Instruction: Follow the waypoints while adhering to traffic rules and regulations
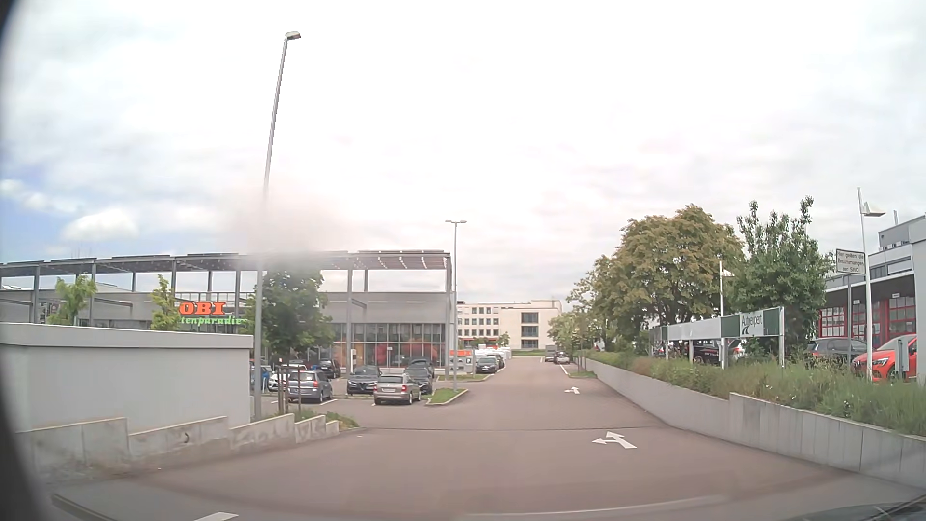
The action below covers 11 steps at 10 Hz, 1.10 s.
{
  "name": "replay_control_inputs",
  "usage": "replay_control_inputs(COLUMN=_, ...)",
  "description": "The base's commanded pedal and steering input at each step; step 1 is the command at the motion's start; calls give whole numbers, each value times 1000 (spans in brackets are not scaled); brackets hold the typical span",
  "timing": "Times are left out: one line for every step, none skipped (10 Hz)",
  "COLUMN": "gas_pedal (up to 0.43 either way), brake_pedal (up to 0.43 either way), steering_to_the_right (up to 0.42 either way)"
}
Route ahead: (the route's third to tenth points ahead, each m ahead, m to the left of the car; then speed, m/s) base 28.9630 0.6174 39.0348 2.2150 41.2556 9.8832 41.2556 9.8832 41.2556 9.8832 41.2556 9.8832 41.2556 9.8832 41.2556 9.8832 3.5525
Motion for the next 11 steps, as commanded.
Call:
replay_control_inputs(gas_pedal=169, brake_pedal=0, steering_to_the_right=209)
replay_control_inputs(gas_pedal=169, brake_pedal=0, steering_to_the_right=182)
replay_control_inputs(gas_pedal=118, brake_pedal=0, steering_to_the_right=150)
replay_control_inputs(gas_pedal=118, brake_pedal=0, steering_to_the_right=124)
replay_control_inputs(gas_pedal=118, brake_pedal=0, steering_to_the_right=99)
replay_control_inputs(gas_pedal=118, brake_pedal=0, steering_to_the_right=76)
replay_control_inputs(gas_pedal=118, brake_pedal=0, steering_to_the_right=67)
replay_control_inputs(gas_pedal=59, brake_pedal=0, steering_to_the_right=44)
replay_control_inputs(gas_pedal=0, brake_pedal=0, steering_to_the_right=20)
replay_control_inputs(gas_pedal=0, brake_pedal=0, steering_to_the_right=10)
replay_control_inputs(gas_pedal=0, brake_pedal=0, steering_to_the_right=4)
